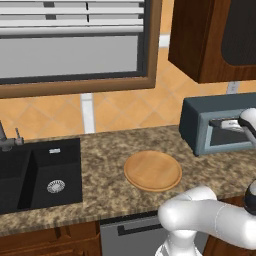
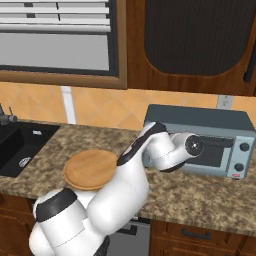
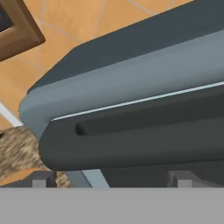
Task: Pick up the kebab skewer and baguette bread, and place them inside the toaster oven. Close the toaster oven door and start by setting the timer.
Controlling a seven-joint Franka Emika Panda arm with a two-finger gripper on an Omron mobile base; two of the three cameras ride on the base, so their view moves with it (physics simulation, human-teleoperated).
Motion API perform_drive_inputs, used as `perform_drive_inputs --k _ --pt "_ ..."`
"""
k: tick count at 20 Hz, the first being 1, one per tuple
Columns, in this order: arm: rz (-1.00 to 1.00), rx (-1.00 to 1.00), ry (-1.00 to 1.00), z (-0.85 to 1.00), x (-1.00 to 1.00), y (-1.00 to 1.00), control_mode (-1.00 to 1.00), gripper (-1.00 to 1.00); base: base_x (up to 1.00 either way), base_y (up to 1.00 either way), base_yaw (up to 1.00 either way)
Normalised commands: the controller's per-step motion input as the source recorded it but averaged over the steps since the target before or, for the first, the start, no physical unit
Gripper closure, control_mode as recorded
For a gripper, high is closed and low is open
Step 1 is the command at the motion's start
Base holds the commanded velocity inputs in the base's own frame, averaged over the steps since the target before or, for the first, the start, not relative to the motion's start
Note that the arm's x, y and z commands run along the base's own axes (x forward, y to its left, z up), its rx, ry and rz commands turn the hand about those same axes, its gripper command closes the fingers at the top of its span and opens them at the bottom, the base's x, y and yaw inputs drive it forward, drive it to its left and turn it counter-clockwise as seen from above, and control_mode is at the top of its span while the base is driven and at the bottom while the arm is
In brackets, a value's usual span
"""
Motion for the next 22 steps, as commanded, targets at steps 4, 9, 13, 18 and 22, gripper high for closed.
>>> perform_drive_inputs --k 4,9,13,18,22 --pt "-0.01 0.00 0.00 0.11 -0.42 0.00 -1.00 -1.00 0.00 0.00 0.00" --pt "-0.01 0.00 0.00 0.01 -0.56 -0.01 -1.00 -1.00 0.00 0.00 0.00" --pt "0.00 -0.02 -0.17 0.19 -0.60 -0.45 -1.00 -1.00 0.00 0.00 0.00" --pt "-0.02 -0.02 -0.07 0.21 -0.18 -0.66 -1.00 -1.00 0.00 0.00 0.00" --pt "-0.16 0.00 0.02 0.05 0.00 -0.62 -1.00 -1.00 0.00 0.00 0.00"
